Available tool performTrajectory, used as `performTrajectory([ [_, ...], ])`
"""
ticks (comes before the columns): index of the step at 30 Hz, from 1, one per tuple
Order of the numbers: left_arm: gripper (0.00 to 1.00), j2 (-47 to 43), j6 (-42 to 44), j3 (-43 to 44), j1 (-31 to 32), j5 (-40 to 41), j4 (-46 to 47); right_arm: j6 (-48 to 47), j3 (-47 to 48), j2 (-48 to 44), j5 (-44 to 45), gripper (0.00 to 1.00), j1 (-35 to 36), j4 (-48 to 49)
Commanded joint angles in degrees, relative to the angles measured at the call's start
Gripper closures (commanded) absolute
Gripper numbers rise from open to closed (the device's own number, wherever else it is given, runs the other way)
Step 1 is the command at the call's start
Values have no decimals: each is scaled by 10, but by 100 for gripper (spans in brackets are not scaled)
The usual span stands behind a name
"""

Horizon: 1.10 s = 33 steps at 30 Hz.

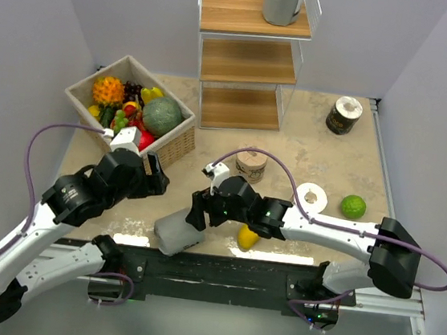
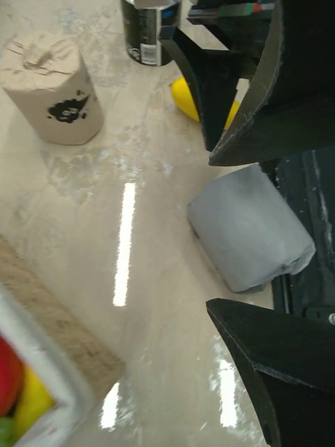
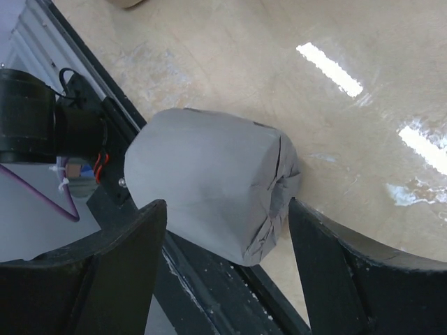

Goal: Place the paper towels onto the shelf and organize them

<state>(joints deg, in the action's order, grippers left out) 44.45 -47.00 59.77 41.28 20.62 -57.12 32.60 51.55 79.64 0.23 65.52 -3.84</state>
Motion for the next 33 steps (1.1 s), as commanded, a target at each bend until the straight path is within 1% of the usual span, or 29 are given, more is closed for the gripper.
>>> performTrajectory([
  [1, 19, -38, -83, -79, -2, -94, 22, 28, -49, -14, -25, 28, 0, 73],
  [2, 19, -49, -96, -114, -2, -121, 30, 30, -54, -10, -23, 28, 0, 76],
  [4, 19, -83, -110, -149, -1, -143, 57, 30, -62, -4, -13, 32, 0, 80],
  [5, 18, -93, -124, -182, -2, -159, 64, 29, -64, 4, -8, 33, 0, 79],
  [8, 18, -126, -149, -231, -2, -162, 77, 31, -72, 11, 11, 35, 0, 75],
  [11, 18, -139, -153, -253, -2, -142, 77, 37, -83, 17, 35, 39, 0, 77],
  [15, 18, -150, -143, -273, -2, -135, 94, 45, -93, 17, 53, 42, 0, 76],
  [19, 20, -159, -165, -299, -2, -154, 89, 50, -97, 11, 64, 44, 0, 75],
  [24, 20, -208, -197, -320, -2, -164, 82, 59, -100, 13, 75, 45, 1, 74],
  [27, 16, -230, -208, -316, -1, -156, 65, 62, -103, 15, 84, 45, 0, 74],
  [29, 14, -244, -208, -316, -2, -160, 71, 66, -107, 15, 89, 46, 0, 76],
  [33, 10, -258, -188, -308, -1, -159, 84, 66, -105, 16, 93, 46, 0, 78],
])
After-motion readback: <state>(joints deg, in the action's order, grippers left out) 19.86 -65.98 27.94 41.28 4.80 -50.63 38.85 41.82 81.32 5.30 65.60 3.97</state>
